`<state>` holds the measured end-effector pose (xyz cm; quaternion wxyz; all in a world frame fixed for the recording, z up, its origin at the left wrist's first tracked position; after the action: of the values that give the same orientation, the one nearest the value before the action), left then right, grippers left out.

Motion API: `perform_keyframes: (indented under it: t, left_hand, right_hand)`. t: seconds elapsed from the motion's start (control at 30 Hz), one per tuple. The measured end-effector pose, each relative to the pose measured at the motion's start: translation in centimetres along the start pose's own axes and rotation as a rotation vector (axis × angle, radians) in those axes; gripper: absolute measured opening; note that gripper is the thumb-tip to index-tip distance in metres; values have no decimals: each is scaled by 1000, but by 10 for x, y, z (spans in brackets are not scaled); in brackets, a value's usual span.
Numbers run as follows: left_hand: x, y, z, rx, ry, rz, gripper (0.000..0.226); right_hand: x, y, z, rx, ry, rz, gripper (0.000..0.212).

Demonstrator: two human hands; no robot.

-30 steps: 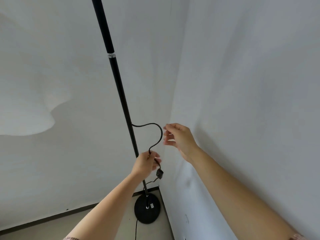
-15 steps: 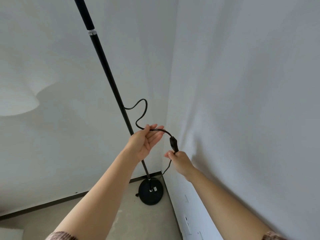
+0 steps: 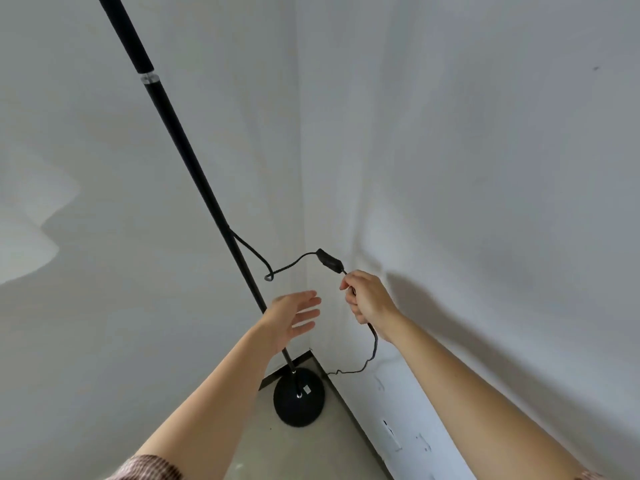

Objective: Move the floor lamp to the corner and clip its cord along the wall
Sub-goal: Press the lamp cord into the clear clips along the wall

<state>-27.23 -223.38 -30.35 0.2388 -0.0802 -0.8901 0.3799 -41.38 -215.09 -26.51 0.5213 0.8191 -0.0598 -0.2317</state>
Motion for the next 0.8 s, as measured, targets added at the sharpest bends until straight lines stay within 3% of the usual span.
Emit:
perform_keyframes:
  t: [0.23, 0.37, 0.53, 0.73, 0.8]
  left_hand:
    - [1, 9, -13, -158, 299, 47, 38]
    - [4, 25, -27, -148, 344, -12, 22]
    - [2, 42, -33, -96, 185, -74, 22]
    - [-8, 72, 2, -72, -117, -298, 26]
    - [-12, 83, 17, -30, -135, -320, 24]
  right_hand:
    - [32, -18, -55, 85, -69, 46, 23]
    - [43, -36, -92, 129, -159, -30, 29]
    - [44, -72, -131, 173, -280, -101, 36]
    - [46, -153, -147, 261, -330, 41, 29]
    - [46, -174, -142, 248, -353, 75, 24]
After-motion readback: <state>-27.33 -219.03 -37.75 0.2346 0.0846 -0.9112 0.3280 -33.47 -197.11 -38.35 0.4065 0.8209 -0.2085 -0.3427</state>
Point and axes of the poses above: each hand's wrist, its own z-axis towards the middle knuckle, its own x-axis out of the palm, y = z × x, the point moved 2 cm from there along z, towards the middle knuckle, and after that the axes turned 13 degrees about -z, right-handed, at the moved point
